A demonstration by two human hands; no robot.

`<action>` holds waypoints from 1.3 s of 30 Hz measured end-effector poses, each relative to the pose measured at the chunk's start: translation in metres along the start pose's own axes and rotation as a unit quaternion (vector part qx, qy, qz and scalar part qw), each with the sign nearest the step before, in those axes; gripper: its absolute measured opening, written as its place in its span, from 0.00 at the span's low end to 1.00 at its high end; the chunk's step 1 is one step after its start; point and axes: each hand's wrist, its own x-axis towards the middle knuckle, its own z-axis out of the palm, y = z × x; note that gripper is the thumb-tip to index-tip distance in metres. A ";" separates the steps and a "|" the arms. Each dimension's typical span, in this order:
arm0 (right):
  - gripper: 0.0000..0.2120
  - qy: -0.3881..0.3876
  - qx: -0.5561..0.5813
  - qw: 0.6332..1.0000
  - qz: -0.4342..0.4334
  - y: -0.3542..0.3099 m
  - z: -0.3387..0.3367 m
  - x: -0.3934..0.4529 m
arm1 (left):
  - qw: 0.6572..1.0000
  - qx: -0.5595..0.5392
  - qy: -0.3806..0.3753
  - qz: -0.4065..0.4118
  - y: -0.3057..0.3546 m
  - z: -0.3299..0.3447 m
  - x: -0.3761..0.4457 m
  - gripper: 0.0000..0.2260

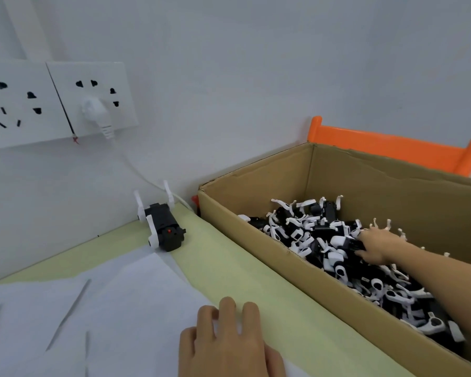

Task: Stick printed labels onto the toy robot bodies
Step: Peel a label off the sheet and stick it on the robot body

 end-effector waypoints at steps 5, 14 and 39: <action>0.17 -0.024 0.068 0.997 0.042 0.010 0.007 -0.002 | 1.000 -0.004 0.001 0.001 0.000 0.000 -0.001 0.12; 0.16 -0.056 0.028 0.997 0.049 0.006 0.008 -0.012 | 1.000 -0.003 -0.004 0.009 0.000 -0.005 -0.001 0.13; 0.16 0.309 0.563 0.734 -0.223 -0.249 -0.147 -0.280 | 0.729 -0.558 -0.159 -0.363 -0.030 -0.080 0.019 0.15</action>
